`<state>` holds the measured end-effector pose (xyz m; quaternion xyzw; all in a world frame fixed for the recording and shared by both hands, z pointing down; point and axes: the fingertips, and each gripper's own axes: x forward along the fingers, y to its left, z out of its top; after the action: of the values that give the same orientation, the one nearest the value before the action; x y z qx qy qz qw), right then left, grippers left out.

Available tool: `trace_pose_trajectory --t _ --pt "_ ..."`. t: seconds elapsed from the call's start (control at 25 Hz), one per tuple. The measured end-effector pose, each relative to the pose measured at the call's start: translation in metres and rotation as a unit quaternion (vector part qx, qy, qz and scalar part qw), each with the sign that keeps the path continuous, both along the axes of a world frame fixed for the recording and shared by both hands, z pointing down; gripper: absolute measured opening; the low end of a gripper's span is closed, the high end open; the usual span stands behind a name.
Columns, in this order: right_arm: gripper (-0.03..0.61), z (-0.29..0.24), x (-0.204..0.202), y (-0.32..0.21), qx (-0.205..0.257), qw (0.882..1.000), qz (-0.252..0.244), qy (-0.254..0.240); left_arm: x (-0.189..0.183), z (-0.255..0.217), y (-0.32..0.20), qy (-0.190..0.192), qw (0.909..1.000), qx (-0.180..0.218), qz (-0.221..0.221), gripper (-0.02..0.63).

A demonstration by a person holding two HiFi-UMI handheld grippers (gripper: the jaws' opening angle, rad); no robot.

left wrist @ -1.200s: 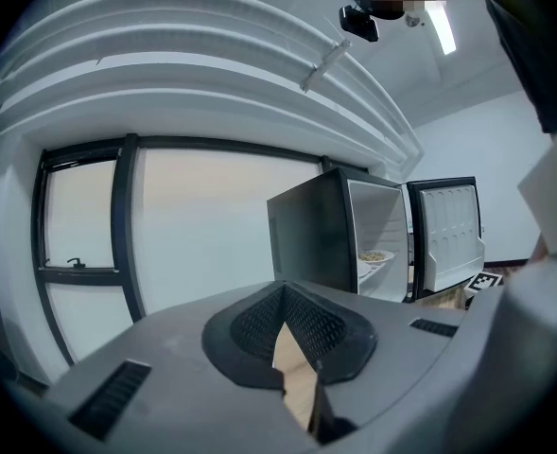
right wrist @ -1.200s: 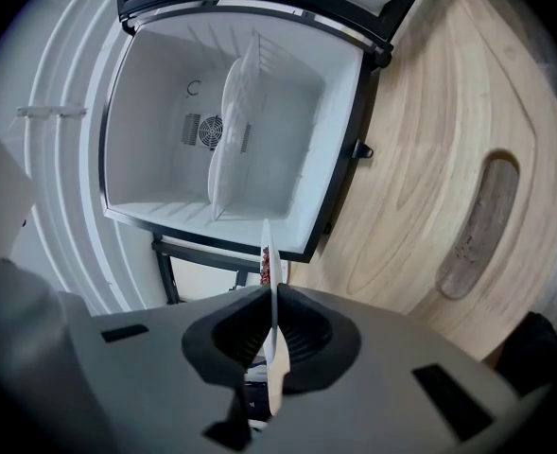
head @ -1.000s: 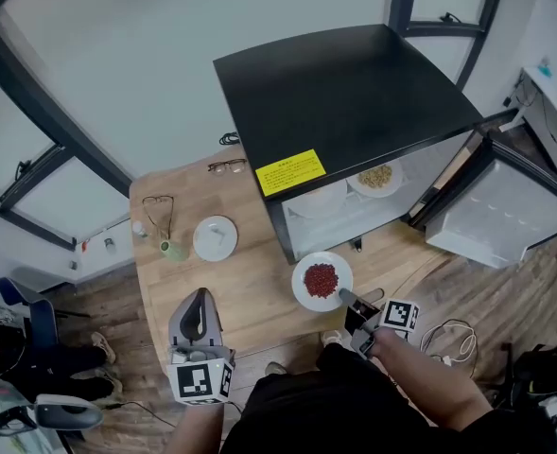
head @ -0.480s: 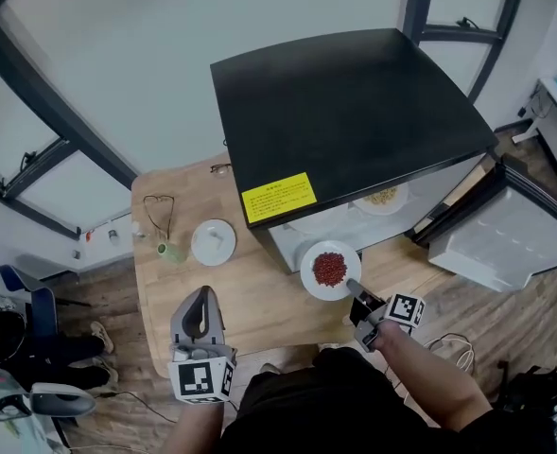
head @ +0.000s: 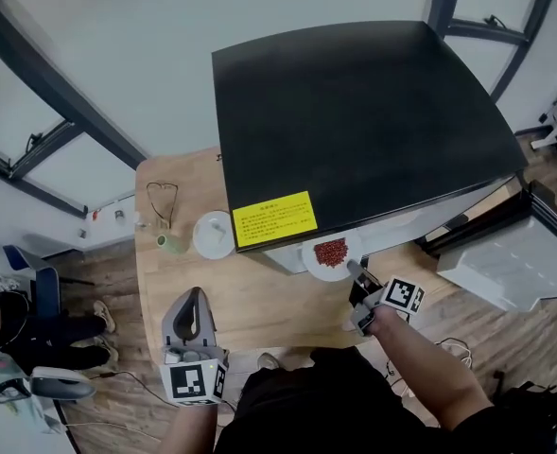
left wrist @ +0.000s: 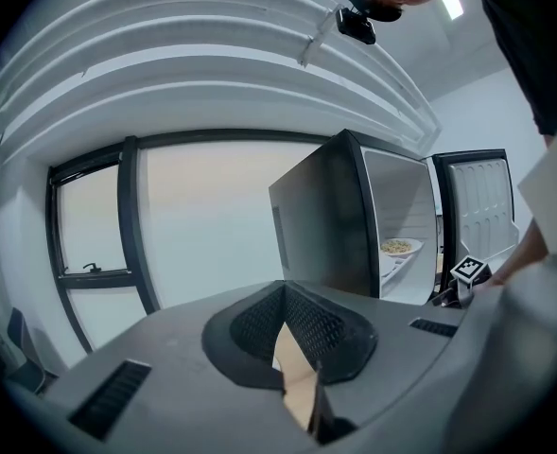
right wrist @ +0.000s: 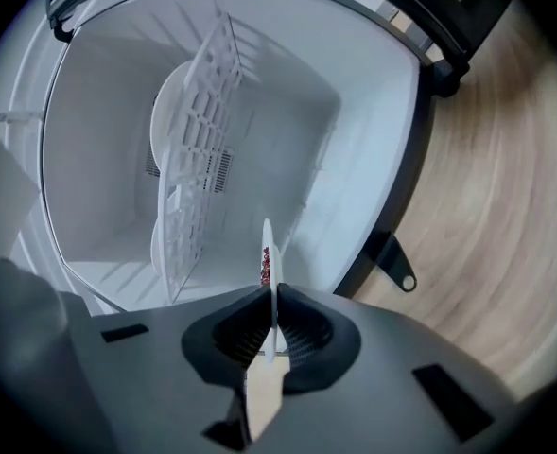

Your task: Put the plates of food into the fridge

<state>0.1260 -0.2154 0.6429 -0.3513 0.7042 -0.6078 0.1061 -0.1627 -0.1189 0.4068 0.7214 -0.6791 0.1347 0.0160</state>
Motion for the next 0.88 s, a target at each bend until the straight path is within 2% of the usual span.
trace_pose_trajectory --t 0.68,0.76,0.88 --pt "0.032 0.013 -0.025 -0.055 -0.017 0.999 -0.008 0.033 -0.038 0.011 0.029 0.002 0.9964 -0.026 -0.08 0.003" --pt "0.032 0.013 -0.026 -0.06 -0.012 0.999 -0.011 0.048 -0.038 0.01 0.03 0.005 0.9961 -0.028 -0.083 0.003" --pt "0.032 0.013 -0.028 -0.066 0.004 0.995 -0.027 0.095 -0.042 0.008 0.031 -0.001 0.9962 -0.027 -0.083 0.003"
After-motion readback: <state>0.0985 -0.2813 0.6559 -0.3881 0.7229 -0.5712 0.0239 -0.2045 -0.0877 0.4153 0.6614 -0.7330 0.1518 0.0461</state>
